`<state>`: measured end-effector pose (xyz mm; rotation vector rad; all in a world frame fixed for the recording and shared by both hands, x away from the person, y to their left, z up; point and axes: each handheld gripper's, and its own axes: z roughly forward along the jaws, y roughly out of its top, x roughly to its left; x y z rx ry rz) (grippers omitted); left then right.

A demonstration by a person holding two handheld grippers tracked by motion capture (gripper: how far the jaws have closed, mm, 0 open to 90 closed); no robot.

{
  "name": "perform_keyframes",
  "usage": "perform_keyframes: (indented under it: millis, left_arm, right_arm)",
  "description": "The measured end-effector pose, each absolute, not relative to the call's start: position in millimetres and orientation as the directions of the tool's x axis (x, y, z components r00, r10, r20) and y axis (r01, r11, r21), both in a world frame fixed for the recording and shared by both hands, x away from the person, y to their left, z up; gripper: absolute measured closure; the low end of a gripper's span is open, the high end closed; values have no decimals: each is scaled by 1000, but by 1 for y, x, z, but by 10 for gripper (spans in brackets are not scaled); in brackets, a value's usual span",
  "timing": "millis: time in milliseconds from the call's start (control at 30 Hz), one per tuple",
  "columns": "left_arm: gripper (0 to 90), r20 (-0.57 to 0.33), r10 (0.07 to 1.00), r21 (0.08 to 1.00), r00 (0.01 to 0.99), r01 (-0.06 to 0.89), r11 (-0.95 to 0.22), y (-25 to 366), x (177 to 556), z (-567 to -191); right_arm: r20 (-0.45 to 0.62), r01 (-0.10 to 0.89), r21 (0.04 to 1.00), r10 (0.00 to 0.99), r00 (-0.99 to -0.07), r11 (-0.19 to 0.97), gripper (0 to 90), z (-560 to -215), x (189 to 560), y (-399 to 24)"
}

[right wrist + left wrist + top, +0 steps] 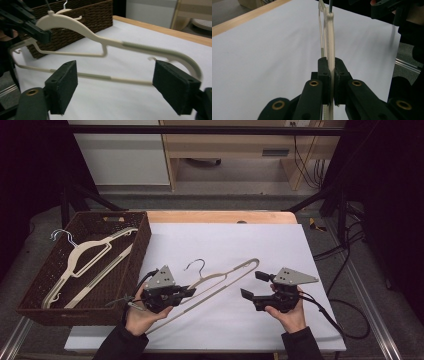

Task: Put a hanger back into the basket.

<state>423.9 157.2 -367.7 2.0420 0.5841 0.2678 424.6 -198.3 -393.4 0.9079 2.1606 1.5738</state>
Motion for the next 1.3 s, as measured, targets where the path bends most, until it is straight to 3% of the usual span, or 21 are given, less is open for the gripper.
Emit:
perform_keyframes:
  millis: [333, 900, 1300]
  left_arm:
    - [860, -30, 549, 875, 835, 287, -389, 174, 421, -347]
    - [860, 26, 610, 908, 792, 236, -346, 222, 429, -279]
    - [861, 25, 664, 913, 748, 253, -319, 269, 446, -256]
  right_arm:
    - [118, 322, 937, 743, -658, 137, 71, -394, 425, -220]
    - [88, 311, 940, 784, -615, 138, 28, -391, 422, -229]
    - [84, 317, 938, 789, -608, 144, 26, -391, 421, -230]
